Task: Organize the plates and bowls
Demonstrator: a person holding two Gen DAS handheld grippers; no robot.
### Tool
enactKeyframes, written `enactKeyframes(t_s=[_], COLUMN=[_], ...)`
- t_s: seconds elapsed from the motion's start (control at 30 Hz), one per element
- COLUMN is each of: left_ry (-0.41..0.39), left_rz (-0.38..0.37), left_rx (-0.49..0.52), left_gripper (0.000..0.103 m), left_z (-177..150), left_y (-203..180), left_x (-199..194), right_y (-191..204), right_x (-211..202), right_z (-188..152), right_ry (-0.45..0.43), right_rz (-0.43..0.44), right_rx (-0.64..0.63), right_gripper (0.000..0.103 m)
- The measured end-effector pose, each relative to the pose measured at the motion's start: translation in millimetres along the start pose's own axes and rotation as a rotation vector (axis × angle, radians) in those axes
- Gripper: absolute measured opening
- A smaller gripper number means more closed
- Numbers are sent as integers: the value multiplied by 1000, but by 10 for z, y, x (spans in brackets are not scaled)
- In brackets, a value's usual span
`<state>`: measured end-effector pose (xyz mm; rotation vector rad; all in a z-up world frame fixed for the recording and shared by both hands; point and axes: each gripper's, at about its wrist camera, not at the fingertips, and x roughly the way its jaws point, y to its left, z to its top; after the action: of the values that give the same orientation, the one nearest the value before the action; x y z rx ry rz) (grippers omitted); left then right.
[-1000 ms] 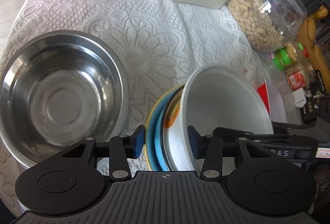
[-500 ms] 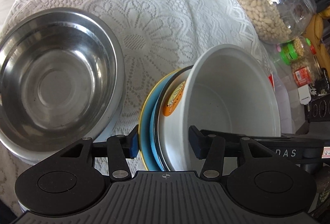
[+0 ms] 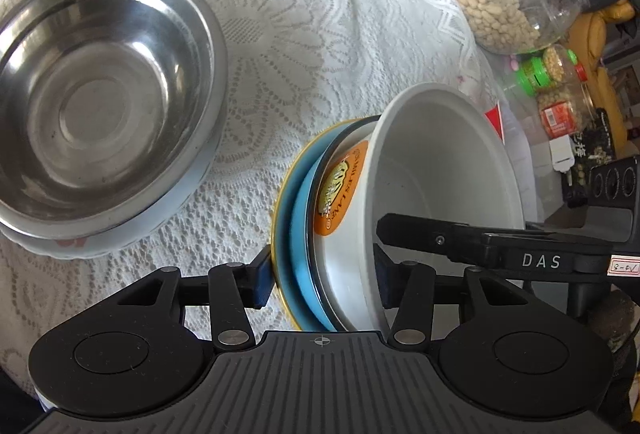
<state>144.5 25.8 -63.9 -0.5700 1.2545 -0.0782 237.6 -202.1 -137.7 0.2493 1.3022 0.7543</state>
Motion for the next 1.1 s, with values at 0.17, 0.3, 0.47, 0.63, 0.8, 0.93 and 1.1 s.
enactKeyframes(t_s=[0.17, 0.3, 0.47, 0.63, 0.8, 0.93, 1.1], left_ry=[-17, -18, -8, -43, -67, -67, -65], left_rz=[6, 34, 75, 42, 30, 37, 48], left_rx=[39, 82, 136, 130, 104, 100, 122], left_gripper=[52, 52, 52, 53, 51, 50, 50], left_z=[2, 13, 0, -54, -65, -38, -28], left_y=[-77, -148, -172, -69, -23, -32, -56], left_x=[-56, -46, 0, -4, -24, -17, -6], right_y=[54, 86, 105, 125, 127, 138, 142], right_x=[-12, 27, 40, 37, 40, 21, 33], right_z=[-30, -65, -84, -89, -91, -131, -149], right_ry=[-6, 7, 15, -2, -25, -56, -52], right_rz=[-62, -107, -104, -88, -76, -90, -139], right_rx=[-46, -64, -60, -63, -69, -64, -53], right_gripper=[68, 68, 71, 71, 72, 72, 78])
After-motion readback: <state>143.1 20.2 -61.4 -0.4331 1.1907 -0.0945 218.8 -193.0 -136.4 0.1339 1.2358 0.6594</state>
